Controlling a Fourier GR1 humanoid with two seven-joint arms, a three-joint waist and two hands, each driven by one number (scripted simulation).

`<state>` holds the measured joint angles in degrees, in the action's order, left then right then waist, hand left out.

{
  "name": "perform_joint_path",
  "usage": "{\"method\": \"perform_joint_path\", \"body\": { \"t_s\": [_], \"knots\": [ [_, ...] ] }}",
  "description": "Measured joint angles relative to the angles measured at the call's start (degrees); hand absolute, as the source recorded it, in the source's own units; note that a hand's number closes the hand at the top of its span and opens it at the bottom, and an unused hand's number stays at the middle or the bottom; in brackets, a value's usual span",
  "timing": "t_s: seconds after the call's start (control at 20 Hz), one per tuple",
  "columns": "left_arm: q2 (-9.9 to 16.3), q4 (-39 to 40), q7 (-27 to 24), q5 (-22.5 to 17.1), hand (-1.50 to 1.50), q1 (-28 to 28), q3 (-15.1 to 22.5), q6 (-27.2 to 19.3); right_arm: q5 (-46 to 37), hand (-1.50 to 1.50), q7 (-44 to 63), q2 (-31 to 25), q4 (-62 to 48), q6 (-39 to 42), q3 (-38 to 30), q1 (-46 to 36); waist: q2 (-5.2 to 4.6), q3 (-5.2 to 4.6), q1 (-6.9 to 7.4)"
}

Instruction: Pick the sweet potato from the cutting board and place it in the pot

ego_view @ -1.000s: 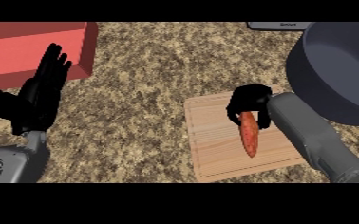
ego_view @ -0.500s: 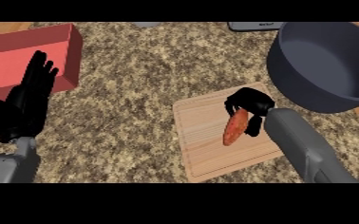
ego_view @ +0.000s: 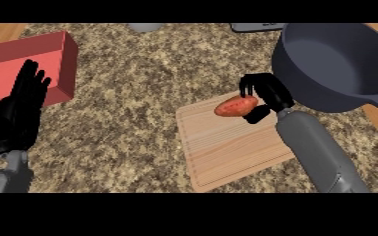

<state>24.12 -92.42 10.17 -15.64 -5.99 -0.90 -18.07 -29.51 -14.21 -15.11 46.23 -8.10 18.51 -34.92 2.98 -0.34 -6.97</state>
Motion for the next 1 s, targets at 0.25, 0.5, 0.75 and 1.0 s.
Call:
{"method": "perform_joint_path", "body": {
  "t_s": [0.25, 0.5, 0.75, 1.0],
  "knots": [
    [-0.23, -0.84, -0.05, 0.12, 0.0, 0.69, -0.23, -0.34, 2.05, 1.5, 7.73, -2.82, 12.96, -6.11, -5.35, 2.36, -0.21, 0.06, -0.11],
    [-0.48, -2.16, -0.05, 0.47, 0.0, 0.98, 0.37, -0.02, 2.96, 1.5, 16.88, -8.3, 28.57, -7.48, -9.62, 7.44, -0.84, 0.13, 0.91],
    [-1.69, -2.09, -0.51, 1.27, 0.0, -0.59, 1.46, 0.51, 6.24, 1.5, 26.06, -14.63, 43.98, -4.22, -15.74, 14.64, -1.88, 0.22, 3.29],
    [-3.2, 0.4, -0.83, 1.86, 0.0, -3.6, 1.5, 2.16, 10.97, 1.5, 27.14, -18.1, 48.78, -0.64, -23.9, 19.65, -2.59, 0.29, 5.38]
  ]
}}
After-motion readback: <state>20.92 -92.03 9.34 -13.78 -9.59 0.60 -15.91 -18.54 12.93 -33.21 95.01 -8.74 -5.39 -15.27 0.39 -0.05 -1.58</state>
